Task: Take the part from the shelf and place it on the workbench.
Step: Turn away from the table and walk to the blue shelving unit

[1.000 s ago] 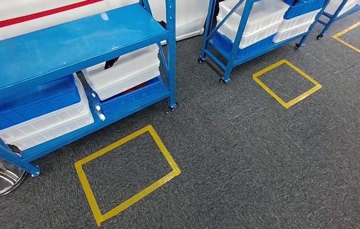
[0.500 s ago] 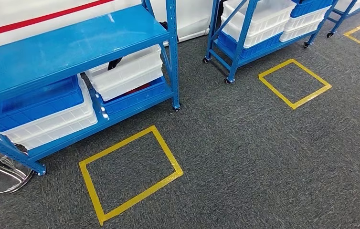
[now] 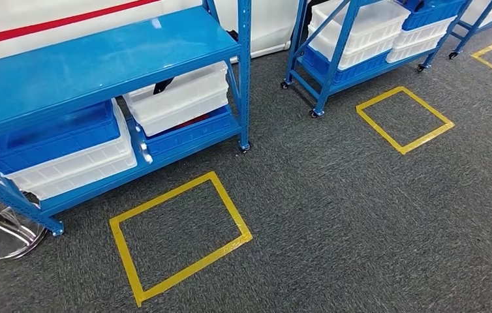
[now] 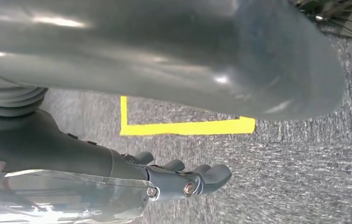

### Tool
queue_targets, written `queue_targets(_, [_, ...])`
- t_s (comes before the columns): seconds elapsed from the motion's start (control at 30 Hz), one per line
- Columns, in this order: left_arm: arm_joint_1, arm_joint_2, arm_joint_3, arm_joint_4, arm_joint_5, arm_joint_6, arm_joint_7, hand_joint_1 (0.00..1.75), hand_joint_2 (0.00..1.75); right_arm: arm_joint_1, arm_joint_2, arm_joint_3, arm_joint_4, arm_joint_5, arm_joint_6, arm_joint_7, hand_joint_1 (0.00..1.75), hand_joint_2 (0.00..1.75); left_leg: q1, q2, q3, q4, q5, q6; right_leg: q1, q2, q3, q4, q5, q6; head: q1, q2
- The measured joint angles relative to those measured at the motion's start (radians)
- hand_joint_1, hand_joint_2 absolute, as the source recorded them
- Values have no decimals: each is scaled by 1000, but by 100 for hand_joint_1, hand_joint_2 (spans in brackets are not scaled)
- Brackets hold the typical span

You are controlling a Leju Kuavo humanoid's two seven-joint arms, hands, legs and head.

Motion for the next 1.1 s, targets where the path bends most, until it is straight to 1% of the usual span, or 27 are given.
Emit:
queue_targets(0.07, [-1, -2, 2, 0, -1, 0, -2, 0, 0, 1, 0, 1, 0, 9, 0, 0, 0, 0, 1, -6, -2, -2, 4, 6, -3, 5, -54, 117, -66, 4, 2, 0])
queue_targets(0.1, [-1, -2, 3, 0, -2, 0, -2, 0, 0, 2, 0, 2, 0, 10, 0, 0, 0, 0, 0, -12, -3, -1, 4, 7, -4, 5, -83, 178, -90, 7, 3, 0])
queue_targets(0.13, [-1, -2, 3, 0, -3, 0, -3, 0, 0, 2, 0, 2, 0, 11, 0, 0, 0, 0, 0, -18, -4, 0, 4, 7, -5, 6, -102, 217, -99, 9, 3, 0])
queue_targets(0.17, [-1, -3, 4, 0, -5, -1, -3, 0, 0, 3, 0, 2, 0, 11, 0, 1, 0, 0, 1, -26, -4, 1, 4, 6, -6, 6, -104, 221, -88, 11, 3, 0])
queue_targets(0.2, [0, -5, 4, 0, -6, -1, -3, 0, 0, 4, 0, 2, 0, 12, 0, 1, 0, 0, 1, -36, -4, 2, 4, 5, -9, 9, -86, 184, -59, 11, 3, 0])
queue_targets(0.23, [0, -7, 5, 0, -7, -1, -4, 0, 0, 5, 0, 3, 0, 12, 0, 2, 0, 0, 2, -46, -3, 4, 3, 2, -12, 20, -53, 118, -20, 11, 3, 0])
queue_targets(0.27, [-1, -9, 5, 0, -7, -2, -5, 0, 0, 6, 1, 3, 0, 14, 0, 3, 0, 0, 1, -56, -5, 8, 1, -2, -15, 46, -21, 51, 7, 11, 3, 0])
queue_targets(0.3, [-2, -10, 5, 0, -8, -2, -6, 0, 0, 7, 1, 3, 0, 16, 1, 5, 0, 0, 1, -66, -8, 11, 0, -8, -17, 66, 3, -2, 26, 10, 3, 0])
queue_targets(0.33, [-3, -11, 5, 0, -9, -2, -7, 0, 0, 7, 1, 4, 0, 19, 2, 6, 0, 0, 1, -75, -12, 15, 0, -15, -18, 82, 16, -32, 32, 9, 3, 0])
queue_targets(0.37, [-4, -11, 6, 0, -10, -2, -7, 0, 0, 7, 1, 4, 0, 23, 3, 9, 0, 0, 1, -84, -16, 15, 1, -22, -16, 87, 18, -39, 29, 6, 3, 0])
queue_targets(0.43, [-3, -11, 7, 0, -11, -2, -7, 0, 0, 7, 2, 6, 0, 29, 4, 12, 0, 0, 3, -97, -21, 16, 2, -34, -15, 62, 19, -42, 32, -5, 3, 0])
queue_targets(0.47, [-2, -11, 9, 0, -12, -2, -7, 0, 0, 6, 2, 6, 0, 31, 4, 14, 0, 0, 3, -87, -27, 27, -6, -39, -16, 50, 20, -45, 33, -13, 2, 0])
queue_targets(0.5, [-1, -10, 10, 0, -12, -1, -7, 0, 0, 7, 3, 7, 0, 35, 4, 15, 0, 0, 3, -67, -41, 57, -25, -43, -17, 36, 22, -48, 34, -21, 0, 0])
queue_targets(0.57, [-3, -10, 11, 0, -13, -1, -7, 0, 0, 9, 4, 9, 0, 41, 4, 16, 0, 0, 3, -18, -94, 172, -87, -49, -13, 10, 23, -50, 33, -32, -3, 0])
queue_targets(0.6, [-4, -11, 11, 0, -14, -1, -8, 0, 0, 10, 4, 10, 0, 44, 4, 17, 0, 0, 4, -6, -126, 239, -116, -51, -10, -4, 23, -50, 32, -34, -4, 0])
queue_targets(0.63, [-4, -11, 12, 0, -14, -1, -8, 0, 0, 10, 4, 11, 0, 47, 4, 17, 0, 0, 4, -1, -148, 286, -130, -53, -8, -18, 24, -50, 31, -35, -4, 0])
queue_targets(0.67, [-3, -11, 12, 0, -14, -1, -8, 0, 0, 10, 4, 12, 0, 49, 4, 18, 0, 0, 5, 3, -153, 299, -125, -53, -6, -32, 25, -50, 29, -36, -4, 0])
queue_targets(0.7, [-2, -12, 12, 0, -15, -2, -8, 0, 0, 10, 4, 13, 0, 52, 4, 18, 0, 0, 4, 6, -138, 271, -101, -52, -5, -44, 27, -50, 28, -35, -4, 0])
queue_targets(0.73, [-1, -11, 12, 0, -15, -2, -8, 0, 0, 9, 5, 14, 0, 54, 4, 18, 0, 0, 4, 14, -105, 210, -66, -48, -4, -55, 30, -50, 26, -35, -4, 0])
queue_targets(0.8, [-3, -11, 13, 0, -15, -3, -8, 0, 0, 9, 6, 16, 0, 58, 4, 18, 0, 0, -3, 50, -36, 76, -17, -36, 0, -75, 37, -49, 21, -29, -3, 0])
queue_targets(0.83, [-5, -11, 13, 0, -15, -3, -9, 0, 0, 8, 7, 17, 0, 59, 4, 18, 0, 0, -7, 62, -18, 37, -8, -30, 1, -84, 39, -49, 19, -24, -3, 0])
queue_targets(0.87, [-5, -11, 13, 0, -15, -3, -9, 0, 0, 7, 8, 18, 0, 60, 4, 18, 0, 0, -12, 68, -13, 21, -8, -24, 2, -92, 41, -49, 18, -19, -3, 0])
queue_targets(0.93, [-3, -11, 13, 0, -16, -3, -10, 0, 0, 3, 8, 20, 0, 62, 3, 18, 0, 0, -12, 49, -13, 14, -2, -14, 2, -105, 46, -52, 17, -8, -2, 0])
queue_targets(0.97, [-1, -12, 13, 0, -17, -4, -10, 0, 0, 1, 9, 20, 0, 62, 3, 19, 0, 0, -9, 40, -10, 7, 2, -9, 1, -97, 48, -48, 11, -2, -2, 0])
queue_targets(1.0, [-1, -13, 13, 0, -16, -4, -11, 0, 0, 1, 10, 21, 0, 62, 2, 18, 0, 0, -5, 31, -7, 1, 8, -3, 0, -76, 40, -28, -5, 2, -1, 0])
queue_targets(1.07, [-4, -15, 13, 0, -15, -6, -13, 0, 0, 5, 11, 21, 0, 57, 0, 14, 0, 0, -2, 13, -6, -6, 15, 5, -4, -20, -5, 72, -65, 8, 2, 0])
queue_targets(1.1, [-6, -15, 13, 0, -13, -9, -16, 0, 0, 7, 12, 20, 0, 50, -2, 10, 0, 0, -2, 5, -8, -6, 16, 7, -5, -2, -40, 141, -96, 10, 3, 0])
